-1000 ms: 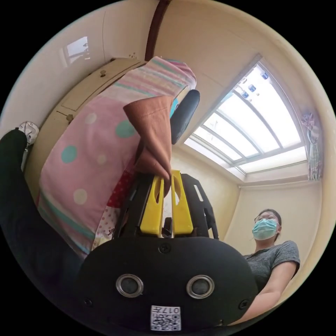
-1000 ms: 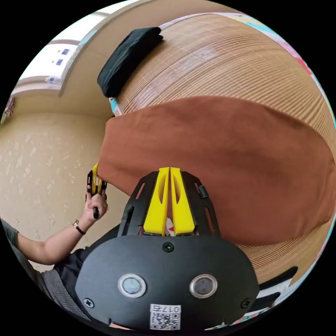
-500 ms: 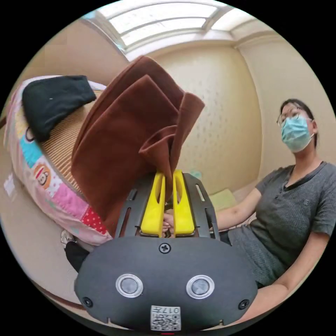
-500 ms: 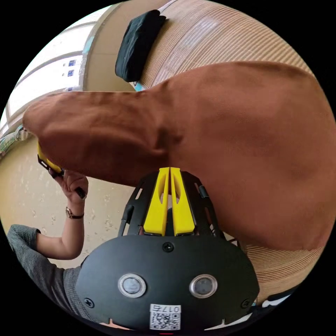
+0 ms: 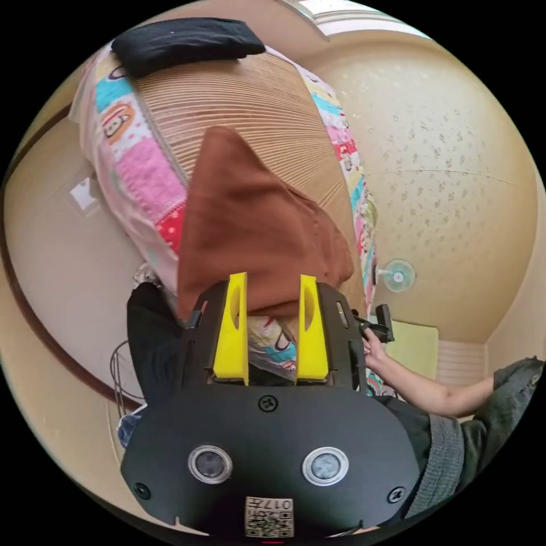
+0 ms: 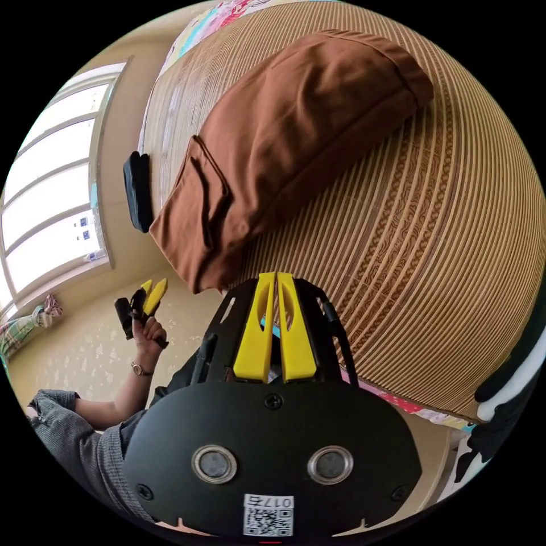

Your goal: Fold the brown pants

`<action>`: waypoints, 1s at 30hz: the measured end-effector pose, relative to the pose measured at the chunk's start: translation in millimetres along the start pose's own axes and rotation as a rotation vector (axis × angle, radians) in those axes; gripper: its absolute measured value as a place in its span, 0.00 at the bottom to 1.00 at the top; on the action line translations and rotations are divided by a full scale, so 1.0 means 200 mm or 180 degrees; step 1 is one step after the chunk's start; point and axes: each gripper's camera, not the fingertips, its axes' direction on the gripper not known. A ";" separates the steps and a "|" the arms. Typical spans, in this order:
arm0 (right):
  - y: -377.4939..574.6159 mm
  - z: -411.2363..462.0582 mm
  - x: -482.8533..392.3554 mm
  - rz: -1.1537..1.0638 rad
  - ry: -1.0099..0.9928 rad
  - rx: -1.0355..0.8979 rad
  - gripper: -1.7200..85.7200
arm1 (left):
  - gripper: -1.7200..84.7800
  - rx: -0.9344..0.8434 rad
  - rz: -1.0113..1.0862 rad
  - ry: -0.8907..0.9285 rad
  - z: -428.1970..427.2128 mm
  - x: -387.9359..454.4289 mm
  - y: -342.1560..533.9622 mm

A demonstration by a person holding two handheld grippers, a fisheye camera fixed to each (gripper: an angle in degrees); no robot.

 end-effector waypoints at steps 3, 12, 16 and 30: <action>0.02 -0.04 0.01 0.0033 -0.0257 0.0216 0.03 | 0.20 0.0010 -0.0242 -0.0468 0.05 -0.20 -0.03; -0.16 0.05 -0.67 -0.0910 -0.0179 0.0429 0.03 | 0.13 -0.0421 -0.0694 -0.0220 0.54 -0.57 -0.16; -0.19 0.21 -0.91 -0.1350 0.0287 0.0346 0.03 | 0.08 -0.0241 -0.0708 0.0050 0.44 -0.49 -0.14; 0.04 0.77 -0.87 -0.0901 -0.0988 -0.0233 0.03 | 0.08 -0.0248 0.1616 -0.0311 0.40 0.76 -0.46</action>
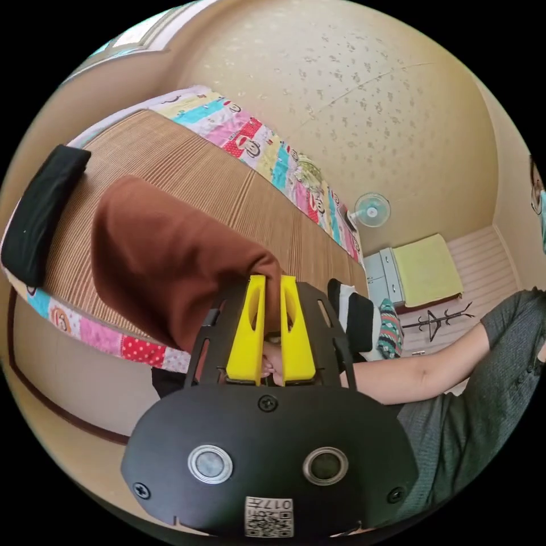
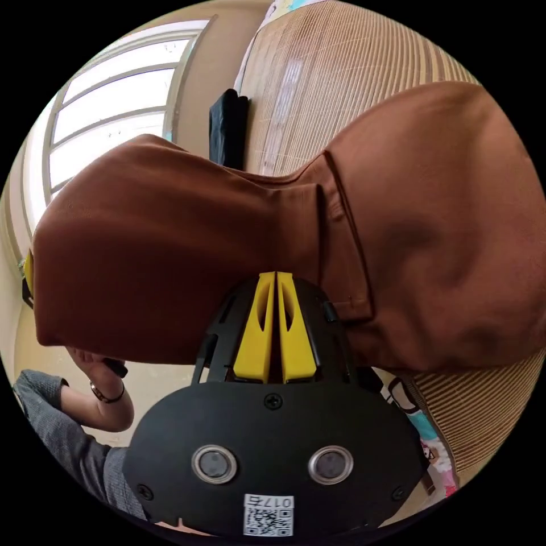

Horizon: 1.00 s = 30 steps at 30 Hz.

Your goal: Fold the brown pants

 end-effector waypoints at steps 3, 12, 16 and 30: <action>0.12 -0.35 0.19 -0.0010 -0.0267 0.0257 0.03 | 0.08 -0.0093 0.0213 0.0309 0.33 0.15 -0.12; 0.97 -1.38 1.18 0.1075 0.0286 0.0533 0.04 | 0.13 -0.0640 0.0014 0.1370 1.23 0.28 -0.26; 1.32 -1.57 1.40 0.1345 -0.0187 0.0949 0.08 | 0.14 -0.0479 -0.0427 0.0680 1.11 -0.04 -0.12; 0.92 -0.97 1.19 0.1135 -0.1628 0.0939 0.28 | 0.19 -0.0681 -0.1018 -0.0654 0.87 -1.16 -0.22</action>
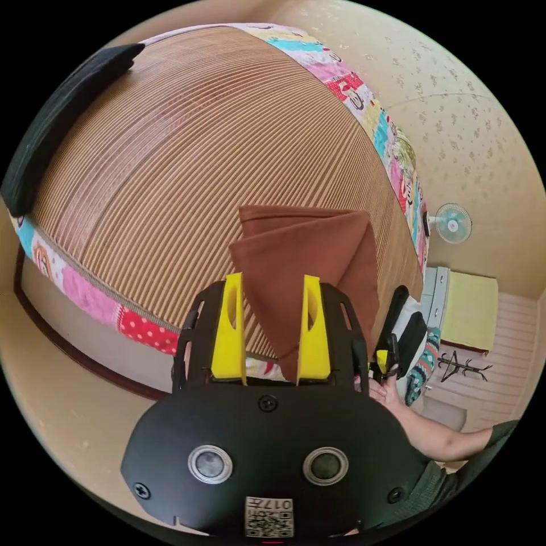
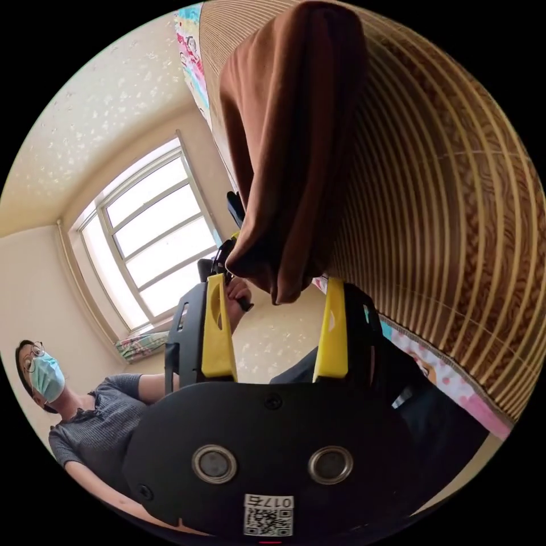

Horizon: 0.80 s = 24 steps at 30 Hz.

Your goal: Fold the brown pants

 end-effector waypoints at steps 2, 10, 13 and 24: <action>-0.07 0.11 -0.05 0.0059 0.0011 0.0133 0.27 | 0.20 -0.0068 0.0253 -0.0124 0.01 -0.01 -0.16; -0.47 0.16 -0.30 -0.0140 0.1269 -0.0254 0.03 | 0.14 -0.0895 0.0782 -0.0394 0.26 -0.10 -0.50; -0.55 -0.05 -0.49 -0.0399 0.2000 0.0022 0.03 | 0.08 -0.1268 0.1148 -0.0145 0.34 -0.06 -0.35; -0.21 -0.89 -0.52 -0.0434 0.2150 0.1306 0.05 | 0.09 -0.1141 0.1050 0.0409 0.45 0.03 0.20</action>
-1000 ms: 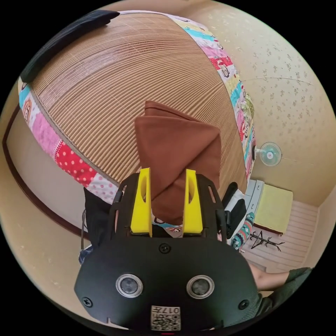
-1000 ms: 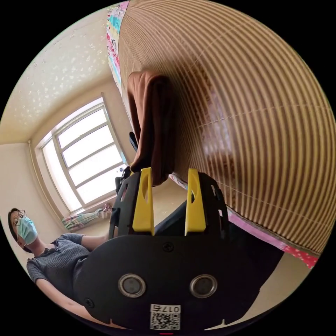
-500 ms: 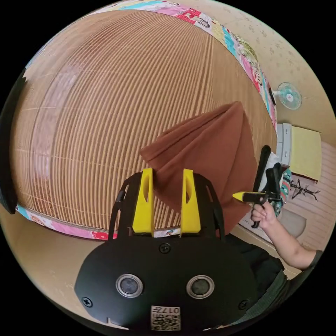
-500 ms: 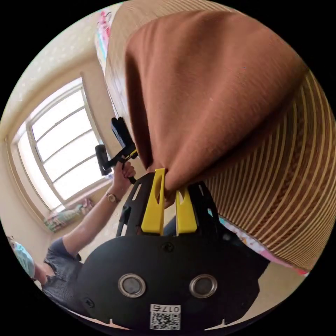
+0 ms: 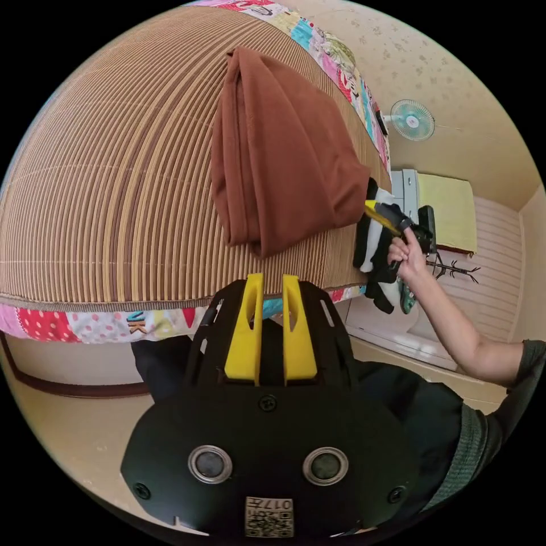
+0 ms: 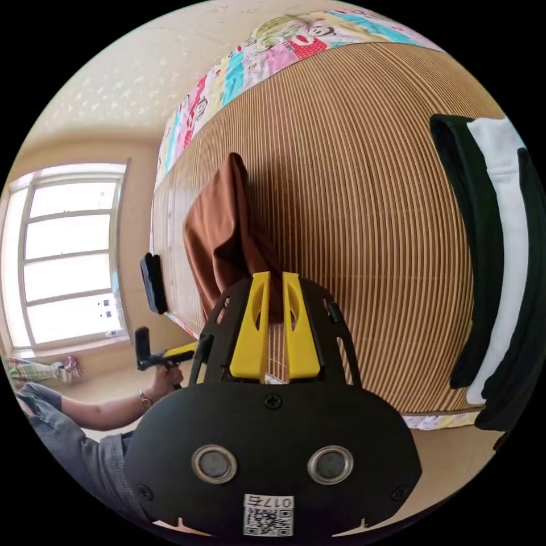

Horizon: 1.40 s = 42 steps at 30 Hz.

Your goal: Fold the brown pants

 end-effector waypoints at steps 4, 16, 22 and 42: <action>0.19 0.11 -0.12 -0.0481 0.0362 -0.0288 0.07 | 0.11 0.0119 0.0004 -0.0161 0.00 0.03 -0.13; 0.18 0.25 -0.59 -0.1726 0.0924 -0.0444 0.11 | 0.14 -0.0017 -0.0391 -0.0988 0.27 0.07 -0.20; 0.08 0.42 -0.57 -0.1919 0.1000 -0.0738 0.10 | 0.14 0.0189 -0.0503 -0.0892 0.26 -0.01 -0.16; -0.01 0.46 -0.63 -0.2187 0.1315 -0.0799 0.03 | 0.01 0.0058 0.0456 -0.0571 -0.02 -0.05 -0.10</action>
